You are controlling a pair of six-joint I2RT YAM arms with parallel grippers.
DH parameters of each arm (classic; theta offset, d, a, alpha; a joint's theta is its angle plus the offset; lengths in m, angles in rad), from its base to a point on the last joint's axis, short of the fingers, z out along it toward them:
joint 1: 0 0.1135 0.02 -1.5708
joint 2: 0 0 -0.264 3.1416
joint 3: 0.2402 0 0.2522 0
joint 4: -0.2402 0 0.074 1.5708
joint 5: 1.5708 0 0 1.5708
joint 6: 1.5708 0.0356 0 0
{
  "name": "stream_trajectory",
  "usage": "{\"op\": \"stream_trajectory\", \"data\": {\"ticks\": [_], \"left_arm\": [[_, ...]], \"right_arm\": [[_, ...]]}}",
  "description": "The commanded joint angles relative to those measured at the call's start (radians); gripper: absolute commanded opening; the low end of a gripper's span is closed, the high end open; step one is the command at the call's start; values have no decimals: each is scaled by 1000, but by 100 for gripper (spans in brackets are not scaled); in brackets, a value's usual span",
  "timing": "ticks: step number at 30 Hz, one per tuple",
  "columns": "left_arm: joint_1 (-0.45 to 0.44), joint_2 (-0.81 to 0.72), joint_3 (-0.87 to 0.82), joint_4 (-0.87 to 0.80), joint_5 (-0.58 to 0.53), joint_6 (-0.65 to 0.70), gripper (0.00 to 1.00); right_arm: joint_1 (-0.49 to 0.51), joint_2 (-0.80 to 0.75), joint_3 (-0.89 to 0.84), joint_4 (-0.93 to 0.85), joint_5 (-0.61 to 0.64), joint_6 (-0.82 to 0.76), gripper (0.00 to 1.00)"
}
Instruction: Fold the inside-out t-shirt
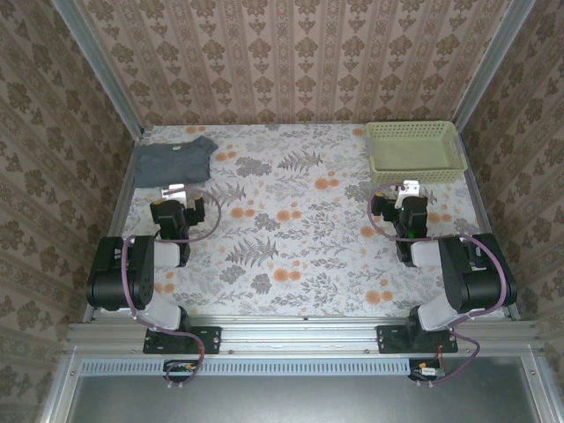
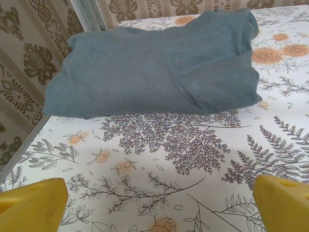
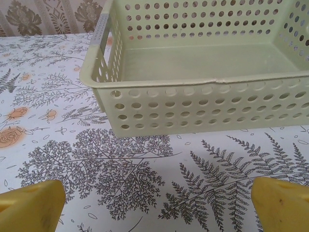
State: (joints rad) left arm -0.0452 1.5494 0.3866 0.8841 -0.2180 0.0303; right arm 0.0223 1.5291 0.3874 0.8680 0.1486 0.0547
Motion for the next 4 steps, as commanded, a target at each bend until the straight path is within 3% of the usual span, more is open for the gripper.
{"op": "stream_trajectory", "data": {"ticks": [1,4], "left_arm": [[-5,-8,-9,35,-12,-17,100],[-4,-8,-9,35,-13,-17,100]], "right_arm": [[4,3,19,-8,-14,-5,100],[4,0,14,-2,-14,-6,100]]}}
